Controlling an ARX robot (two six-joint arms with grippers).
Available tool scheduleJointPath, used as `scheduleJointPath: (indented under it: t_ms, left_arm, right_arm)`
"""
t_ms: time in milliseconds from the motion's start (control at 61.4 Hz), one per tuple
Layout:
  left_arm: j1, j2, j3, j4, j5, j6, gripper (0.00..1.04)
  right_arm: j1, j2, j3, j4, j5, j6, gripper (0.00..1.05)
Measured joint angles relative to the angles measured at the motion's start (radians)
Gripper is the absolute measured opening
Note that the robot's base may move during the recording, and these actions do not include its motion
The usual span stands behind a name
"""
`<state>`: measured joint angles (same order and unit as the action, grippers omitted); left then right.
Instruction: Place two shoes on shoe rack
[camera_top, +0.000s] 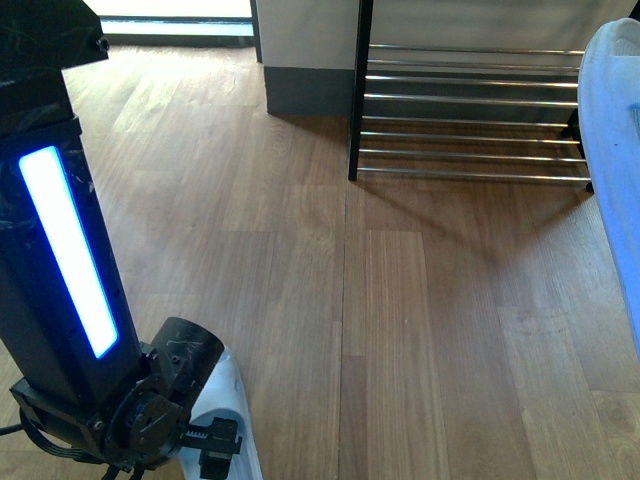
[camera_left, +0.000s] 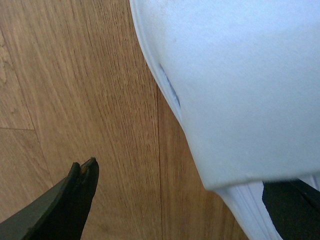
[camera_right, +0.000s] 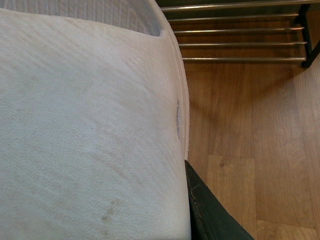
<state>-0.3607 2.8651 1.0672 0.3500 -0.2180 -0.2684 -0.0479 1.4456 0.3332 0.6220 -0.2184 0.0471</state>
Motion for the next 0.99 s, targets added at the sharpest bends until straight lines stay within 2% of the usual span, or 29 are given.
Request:
scheduleJointPath:
  t_ms: [114,212,277,554,684,733,994]
  left_arm:
    - [0.008,0.024,0.042,-0.003,-0.011,-0.015,0.95]
    - [0.012,0.036,0.066,-0.004,-0.018,-0.018,0.85]
    - [0.015,0.043,0.082,-0.010,-0.017,-0.018,0.76]
    - [0.024,0.050,0.107,-0.021,-0.029,-0.017,0.20]
    - [0.032,0.036,0.089,-0.013,-0.048,-0.017,0.04]
    - [0.035,0.027,0.079,-0.008,-0.049,-0.019,0.02]
    - [0.058,-0.104,-0.012,0.046,-0.080,0.000,0.02]
  right_arm:
    - [0.000,0.000,0.000,0.000,0.000,0.000,0.02]
    - [0.000,0.000,0.000,0.000,0.000,0.000,0.02]
    - [0.000,0.000,0.000,0.000,0.000,0.000,0.02]
    - [0.000,0.000,0.000,0.000,0.000,0.000,0.02]
    - [0.000,0.000,0.000,0.000,0.000,0.000,0.02]
    - [0.000,0.000,0.000,0.000,0.000,0.000,0.02]
    - [0.000,0.000,0.000,0.000,0.000,0.000,0.02]
